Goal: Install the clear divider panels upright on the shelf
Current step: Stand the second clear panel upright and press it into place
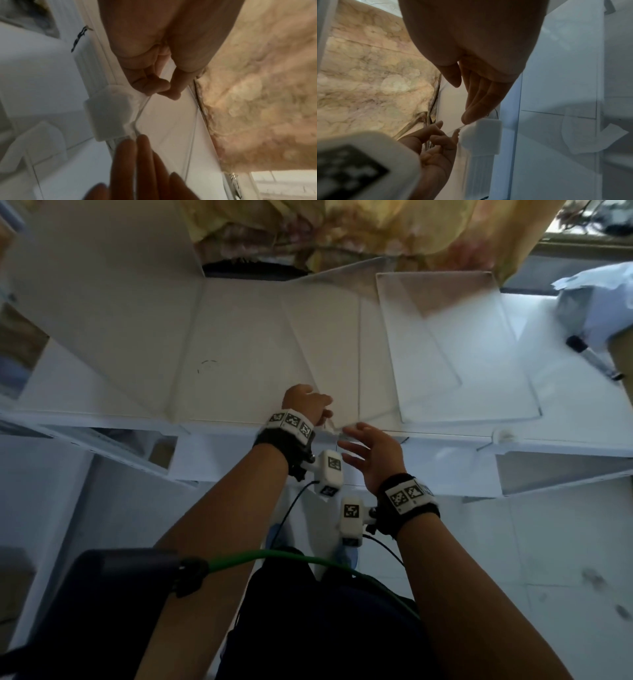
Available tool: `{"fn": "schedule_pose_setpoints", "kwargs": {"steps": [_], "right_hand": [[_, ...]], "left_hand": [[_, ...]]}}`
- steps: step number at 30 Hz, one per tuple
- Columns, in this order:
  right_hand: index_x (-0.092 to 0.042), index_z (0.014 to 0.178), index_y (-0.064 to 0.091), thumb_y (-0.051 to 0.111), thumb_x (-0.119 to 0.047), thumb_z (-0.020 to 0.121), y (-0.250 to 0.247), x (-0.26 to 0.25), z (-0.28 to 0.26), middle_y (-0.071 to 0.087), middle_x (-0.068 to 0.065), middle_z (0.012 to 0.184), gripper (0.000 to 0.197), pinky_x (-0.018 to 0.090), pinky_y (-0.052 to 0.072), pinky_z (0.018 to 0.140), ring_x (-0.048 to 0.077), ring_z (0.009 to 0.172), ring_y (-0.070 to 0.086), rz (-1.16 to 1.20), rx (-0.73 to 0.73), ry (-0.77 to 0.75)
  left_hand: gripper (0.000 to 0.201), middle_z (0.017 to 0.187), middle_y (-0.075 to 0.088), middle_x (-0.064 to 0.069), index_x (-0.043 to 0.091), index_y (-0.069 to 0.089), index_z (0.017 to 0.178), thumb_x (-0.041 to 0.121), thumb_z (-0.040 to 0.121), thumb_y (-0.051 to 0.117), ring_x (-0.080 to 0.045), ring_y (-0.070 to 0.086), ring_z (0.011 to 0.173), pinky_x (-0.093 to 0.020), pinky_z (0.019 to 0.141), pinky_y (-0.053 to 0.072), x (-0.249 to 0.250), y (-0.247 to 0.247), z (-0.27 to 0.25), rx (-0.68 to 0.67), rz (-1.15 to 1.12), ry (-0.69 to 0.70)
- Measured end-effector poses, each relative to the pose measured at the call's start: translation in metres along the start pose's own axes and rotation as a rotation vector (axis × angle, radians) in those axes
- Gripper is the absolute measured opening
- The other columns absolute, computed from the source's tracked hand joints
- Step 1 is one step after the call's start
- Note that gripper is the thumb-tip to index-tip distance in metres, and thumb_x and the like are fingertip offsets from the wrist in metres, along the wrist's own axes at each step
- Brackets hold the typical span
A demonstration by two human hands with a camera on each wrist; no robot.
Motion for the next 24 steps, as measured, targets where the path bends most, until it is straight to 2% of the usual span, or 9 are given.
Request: {"fn": "schedule_pose_setpoints", "kwargs": {"steps": [2, 3, 5, 6, 8, 13, 16, 21, 24], "right_hand": [[-0.004, 0.123, 0.053, 0.043, -0.012, 0.096, 0.001, -0.005, 0.001, 0.070, 0.013, 0.110, 0.030, 0.036, 0.057, 0.065, 0.033, 0.095, 0.069, -0.037, -0.021, 0.001], [-0.004, 0.122, 0.053, 0.043, -0.013, 0.097, 0.001, -0.007, 0.002, 0.070, 0.013, 0.111, 0.029, 0.037, 0.058, 0.067, 0.033, 0.096, 0.069, -0.045, -0.031, 0.005], [-0.004, 0.120, 0.054, 0.044, -0.015, 0.098, 0.000, -0.007, 0.003, 0.070, 0.014, 0.112, 0.027, 0.040, 0.058, 0.071, 0.033, 0.097, 0.068, -0.036, -0.047, 0.025], [-0.004, 0.119, 0.055, 0.045, -0.016, 0.098, -0.001, -0.007, 0.003, 0.070, 0.014, 0.112, 0.027, 0.040, 0.058, 0.072, 0.032, 0.097, 0.068, -0.030, -0.053, 0.040], [-0.002, 0.119, 0.058, 0.047, -0.019, 0.097, -0.001, -0.004, 0.004, 0.071, 0.013, 0.111, 0.029, 0.037, 0.057, 0.069, 0.031, 0.096, 0.069, -0.049, -0.064, 0.059], [-0.006, 0.115, 0.062, 0.049, -0.024, 0.096, 0.007, 0.000, 0.008, 0.071, 0.012, 0.109, 0.030, 0.031, 0.055, 0.062, 0.028, 0.094, 0.070, -0.152, -0.099, 0.068], [-0.009, 0.113, 0.063, 0.050, -0.025, 0.096, 0.009, 0.001, 0.013, 0.071, 0.012, 0.108, 0.027, 0.032, 0.055, 0.065, 0.030, 0.095, 0.069, -0.137, -0.097, 0.071], [-0.003, 0.112, 0.061, 0.050, -0.026, 0.097, 0.013, -0.002, 0.022, 0.072, 0.012, 0.096, 0.029, 0.030, 0.055, 0.061, 0.025, 0.087, 0.070, -0.158, -0.062, 0.058], [-0.001, 0.107, 0.062, 0.052, -0.027, 0.097, 0.022, -0.005, 0.028, 0.071, 0.014, 0.091, 0.030, 0.028, 0.054, 0.057, 0.024, 0.077, 0.068, -0.146, -0.057, 0.067]], "left_hand": [[0.027, 0.064, 0.062, -0.011, -0.009, 0.061, 0.110, 0.005, 0.088, 0.068, -0.013, 0.058, 0.046, -0.020, 0.040, 0.043, 0.000, 0.001, 0.004, -0.014, -0.056, -0.069], [0.012, 0.062, 0.060, -0.010, -0.005, 0.063, 0.094, 0.005, 0.087, 0.068, -0.013, 0.056, 0.045, -0.020, 0.041, 0.042, 0.000, 0.001, 0.006, -0.018, -0.073, -0.100], [0.017, 0.061, 0.055, -0.007, 0.005, 0.059, 0.073, 0.007, 0.087, 0.068, -0.014, 0.049, 0.047, -0.022, 0.043, 0.038, 0.002, -0.001, 0.009, -0.026, -0.055, -0.143], [0.021, 0.060, 0.053, -0.006, 0.007, 0.057, 0.069, 0.007, 0.088, 0.067, -0.015, 0.045, 0.048, -0.022, 0.043, 0.036, 0.002, -0.001, 0.011, -0.039, -0.044, -0.163], [0.020, 0.063, 0.051, -0.005, 0.008, 0.056, 0.071, 0.007, 0.090, 0.062, -0.013, 0.042, 0.048, -0.019, 0.041, 0.033, 0.003, -0.003, 0.013, -0.079, -0.067, -0.205], [0.005, 0.074, 0.056, -0.001, 0.009, 0.061, 0.091, 0.013, 0.094, 0.062, -0.007, 0.041, 0.049, -0.016, 0.039, 0.033, 0.004, -0.005, 0.013, -0.176, -0.111, -0.233], [0.013, 0.082, 0.062, -0.002, 0.009, 0.065, 0.102, 0.016, 0.092, 0.067, -0.008, 0.047, 0.052, -0.019, 0.042, 0.039, -0.001, -0.004, 0.010, -0.213, -0.129, -0.191], [0.014, 0.084, 0.063, -0.011, -0.001, 0.069, 0.101, 0.008, 0.091, 0.064, -0.015, 0.058, 0.060, -0.024, 0.056, 0.052, -0.008, -0.012, 0.009, -0.146, -0.306, -0.100], [0.009, 0.082, 0.061, -0.013, 0.000, 0.071, 0.091, 0.006, 0.090, 0.064, -0.014, 0.059, 0.057, -0.026, 0.061, 0.055, -0.005, -0.017, 0.006, -0.141, -0.317, -0.016]]}}
Point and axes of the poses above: each hand's wrist, its own z-axis towards the middle knuckle, its own y-axis out of the palm, x = y × z, the point moved 4 cm from there along z, towards the middle knuckle
